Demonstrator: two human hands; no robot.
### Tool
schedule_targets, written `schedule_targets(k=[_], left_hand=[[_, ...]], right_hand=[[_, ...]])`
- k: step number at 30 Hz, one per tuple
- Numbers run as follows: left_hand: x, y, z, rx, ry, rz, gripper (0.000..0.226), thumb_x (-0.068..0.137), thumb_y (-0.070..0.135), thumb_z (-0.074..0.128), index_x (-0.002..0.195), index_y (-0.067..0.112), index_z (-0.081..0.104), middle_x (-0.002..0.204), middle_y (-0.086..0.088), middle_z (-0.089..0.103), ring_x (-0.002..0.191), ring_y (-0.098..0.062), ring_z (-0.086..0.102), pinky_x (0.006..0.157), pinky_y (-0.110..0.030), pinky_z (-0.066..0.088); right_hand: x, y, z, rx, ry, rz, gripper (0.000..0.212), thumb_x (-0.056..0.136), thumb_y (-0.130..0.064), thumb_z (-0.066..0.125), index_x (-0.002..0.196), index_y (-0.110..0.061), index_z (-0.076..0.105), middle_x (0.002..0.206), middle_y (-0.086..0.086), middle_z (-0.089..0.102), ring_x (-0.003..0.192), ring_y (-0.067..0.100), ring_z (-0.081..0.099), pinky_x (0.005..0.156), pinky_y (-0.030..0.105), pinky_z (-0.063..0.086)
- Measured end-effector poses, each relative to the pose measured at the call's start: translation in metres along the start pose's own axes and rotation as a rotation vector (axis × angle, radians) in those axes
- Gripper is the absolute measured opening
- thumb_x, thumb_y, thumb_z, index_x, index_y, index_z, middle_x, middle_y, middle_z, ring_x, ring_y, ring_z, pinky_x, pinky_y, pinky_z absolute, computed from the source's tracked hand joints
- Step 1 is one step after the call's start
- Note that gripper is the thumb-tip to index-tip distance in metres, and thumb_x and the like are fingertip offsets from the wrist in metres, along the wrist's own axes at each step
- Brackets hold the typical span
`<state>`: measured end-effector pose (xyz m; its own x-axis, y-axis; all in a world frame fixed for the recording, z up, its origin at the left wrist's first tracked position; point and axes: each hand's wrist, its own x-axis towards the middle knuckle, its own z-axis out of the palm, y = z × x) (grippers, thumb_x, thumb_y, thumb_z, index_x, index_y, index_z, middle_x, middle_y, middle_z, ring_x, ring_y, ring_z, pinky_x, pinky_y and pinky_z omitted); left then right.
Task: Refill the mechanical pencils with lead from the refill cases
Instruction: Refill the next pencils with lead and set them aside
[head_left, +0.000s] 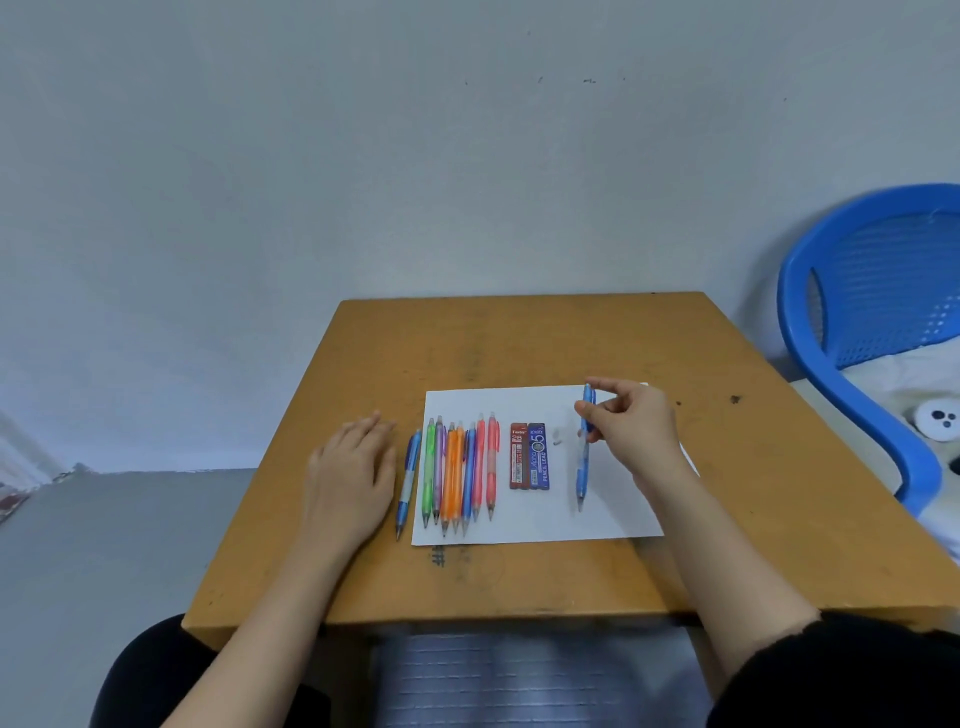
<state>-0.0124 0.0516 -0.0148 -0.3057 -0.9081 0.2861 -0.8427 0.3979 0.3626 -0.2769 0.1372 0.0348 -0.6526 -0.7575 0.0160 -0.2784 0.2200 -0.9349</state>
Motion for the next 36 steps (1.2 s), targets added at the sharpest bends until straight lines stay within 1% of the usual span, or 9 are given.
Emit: schedule_targets(k=[3, 5, 10, 15, 20, 23, 27, 31, 36], left_hand=[[0.002, -0.001, 0.005, 0.051, -0.082, -0.007, 0.046, 0.100, 0.038, 0.041, 0.145, 0.026, 0.039, 0.156, 0.007, 0.027, 0.144, -0.014, 0.022, 0.115, -0.038, 0.020], [0.003, -0.002, 0.008, 0.044, -0.094, -0.041, 0.047, 0.100, 0.041, 0.042, 0.145, 0.025, 0.041, 0.157, 0.005, 0.026, 0.144, -0.015, 0.022, 0.116, -0.039, 0.019], [0.004, -0.004, 0.011, 0.027, -0.112, -0.087, 0.048, 0.099, 0.044, 0.040, 0.144, 0.025, 0.042, 0.154, 0.003, 0.033, 0.142, -0.016, 0.027, 0.114, -0.039, 0.022], [0.004, -0.005, 0.011, 0.046, -0.111, -0.090, 0.048, 0.100, 0.045, 0.039, 0.144, 0.026, 0.042, 0.153, 0.003, 0.034, 0.141, -0.016, 0.028, 0.114, -0.039, 0.023], [0.004, -0.006, 0.013, 0.048, -0.105, -0.087, 0.047, 0.099, 0.044, 0.040, 0.142, 0.025, 0.044, 0.152, 0.003, 0.037, 0.140, -0.016, 0.030, 0.114, -0.039, 0.023], [0.004, -0.006, 0.013, 0.049, -0.102, -0.084, 0.046, 0.100, 0.043, 0.040, 0.142, 0.024, 0.044, 0.151, 0.003, 0.038, 0.140, -0.015, 0.031, 0.114, -0.039, 0.024], [0.003, -0.005, 0.013, 0.041, -0.084, -0.078, 0.045, 0.099, 0.042, 0.042, 0.140, 0.023, 0.046, 0.150, 0.003, 0.040, 0.139, -0.015, 0.032, 0.113, -0.039, 0.025], [0.003, -0.006, 0.013, 0.045, -0.082, -0.077, 0.045, 0.099, 0.041, 0.042, 0.140, 0.023, 0.047, 0.150, 0.003, 0.040, 0.139, -0.015, 0.033, 0.113, -0.038, 0.025], [0.002, -0.006, 0.013, 0.039, -0.075, -0.069, 0.044, 0.099, 0.039, 0.042, 0.139, 0.022, 0.048, 0.148, 0.002, 0.042, 0.138, -0.015, 0.034, 0.112, -0.038, 0.026]], right_hand=[[0.002, 0.008, 0.001, -0.115, 0.000, 0.001, 0.031, 0.088, -0.016, 0.066, 0.119, -0.018, 0.063, 0.068, 0.002, 0.063, 0.058, 0.009, 0.062, 0.058, 0.018, 0.044], [0.004, 0.013, 0.003, -0.183, -0.019, 0.002, 0.032, 0.089, -0.018, 0.065, 0.120, -0.019, 0.062, 0.073, 0.002, 0.065, 0.059, 0.009, 0.061, 0.058, 0.016, 0.042], [0.010, 0.019, 0.011, -0.281, -0.055, 0.032, 0.037, 0.088, -0.022, 0.066, 0.125, -0.020, 0.061, 0.082, 0.003, 0.066, 0.070, 0.014, 0.061, 0.073, 0.026, 0.051], [0.010, 0.023, 0.017, -0.318, -0.085, 0.035, 0.038, 0.087, -0.023, 0.068, 0.124, -0.018, 0.062, 0.083, 0.003, 0.065, 0.074, 0.017, 0.062, 0.078, 0.031, 0.054], [0.010, 0.023, 0.018, -0.340, -0.092, 0.039, 0.037, 0.087, -0.024, 0.068, 0.123, -0.018, 0.062, 0.076, 0.001, 0.064, 0.063, 0.013, 0.058, 0.071, 0.026, 0.052], [0.009, 0.024, 0.019, -0.346, -0.100, 0.040, 0.036, 0.087, -0.023, 0.067, 0.123, -0.018, 0.062, 0.072, -0.001, 0.062, 0.058, 0.011, 0.058, 0.070, 0.026, 0.054], [0.007, 0.024, 0.018, -0.322, -0.109, 0.032, 0.037, 0.087, -0.023, 0.068, 0.123, -0.017, 0.062, 0.072, -0.001, 0.062, 0.056, 0.011, 0.059, 0.065, 0.023, 0.053], [0.005, 0.022, 0.015, -0.275, -0.106, 0.021, 0.032, 0.087, -0.025, 0.068, 0.117, -0.017, 0.064, 0.072, 0.000, 0.064, 0.050, 0.012, 0.060, 0.058, 0.018, 0.048], [0.007, 0.015, 0.006, -0.295, -0.051, -0.032, 0.022, 0.092, -0.023, 0.060, 0.112, -0.018, 0.066, 0.077, 0.001, 0.065, 0.056, 0.011, 0.061, 0.055, 0.016, 0.043]])
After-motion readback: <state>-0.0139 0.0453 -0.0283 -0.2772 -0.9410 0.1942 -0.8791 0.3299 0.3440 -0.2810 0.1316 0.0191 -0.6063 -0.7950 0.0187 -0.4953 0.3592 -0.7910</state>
